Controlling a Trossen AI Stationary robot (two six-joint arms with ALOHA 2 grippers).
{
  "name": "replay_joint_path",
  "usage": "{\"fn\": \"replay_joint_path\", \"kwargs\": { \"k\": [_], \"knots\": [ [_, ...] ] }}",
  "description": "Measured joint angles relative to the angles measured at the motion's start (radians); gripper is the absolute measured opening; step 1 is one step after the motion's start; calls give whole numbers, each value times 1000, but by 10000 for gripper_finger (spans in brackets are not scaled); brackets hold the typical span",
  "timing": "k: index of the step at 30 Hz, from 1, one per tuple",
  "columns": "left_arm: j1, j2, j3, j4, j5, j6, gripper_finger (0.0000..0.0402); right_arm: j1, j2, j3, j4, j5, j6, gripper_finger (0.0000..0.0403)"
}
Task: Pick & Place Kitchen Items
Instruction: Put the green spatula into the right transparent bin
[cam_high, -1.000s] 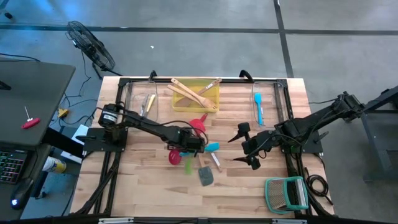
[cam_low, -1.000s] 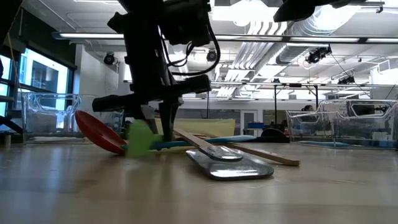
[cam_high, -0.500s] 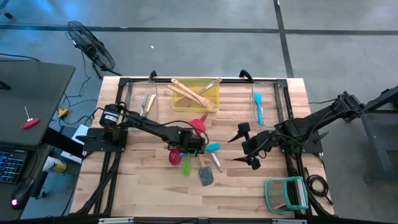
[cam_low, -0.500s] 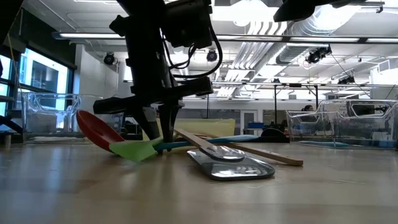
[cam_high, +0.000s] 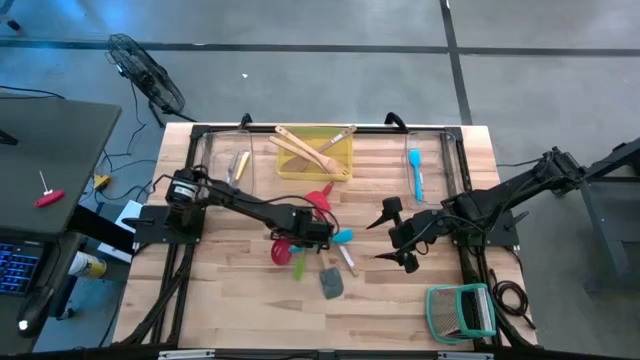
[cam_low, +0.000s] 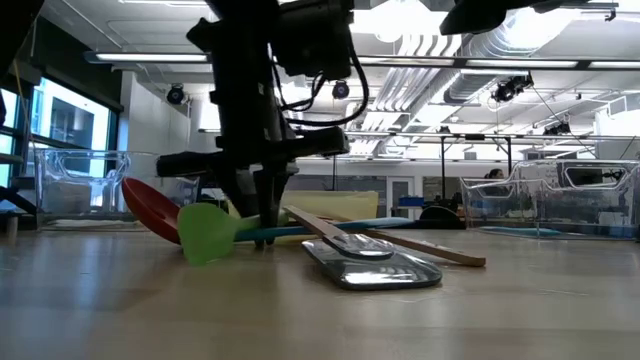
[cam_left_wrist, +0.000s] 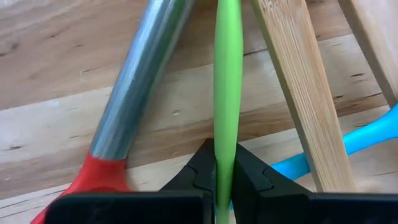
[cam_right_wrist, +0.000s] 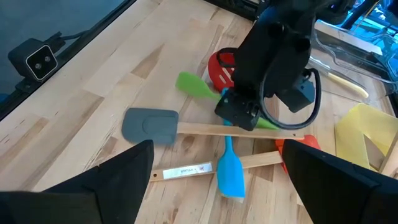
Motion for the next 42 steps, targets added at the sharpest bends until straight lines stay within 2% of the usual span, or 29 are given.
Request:
{"fn": "replay_joint_path", "kwargs": {
  "k": [7,15,19,22,24,30,33,37,42],
  "knots": [
    [0,0,107,-68,-21,49,13,0,0,0,-4,0,0,348],
    [0,-2,161,-179,-22,56,13,0,0,0,-12,0,0,348],
    [1,-3,242,-285,-17,155,13,0,0,0,-6,3,-8,348],
    [14,-3,364,-423,-40,274,13,0,0,0,11,10,-25,348],
    [20,-3,456,-547,-98,352,13,0,0,0,46,9,-26,348],
    [17,-4,700,-811,-406,518,13,0,0,0,214,55,-55,348],
    [5,-6,792,-862,-471,628,13,-1,0,0,308,74,-98,348],
    [-23,-29,892,-865,-535,753,13,-17,0,0,440,61,-142,348],
    [-37,-108,951,-669,-564,967,13,-56,0,0,506,62,-132,348]
  ]
}}
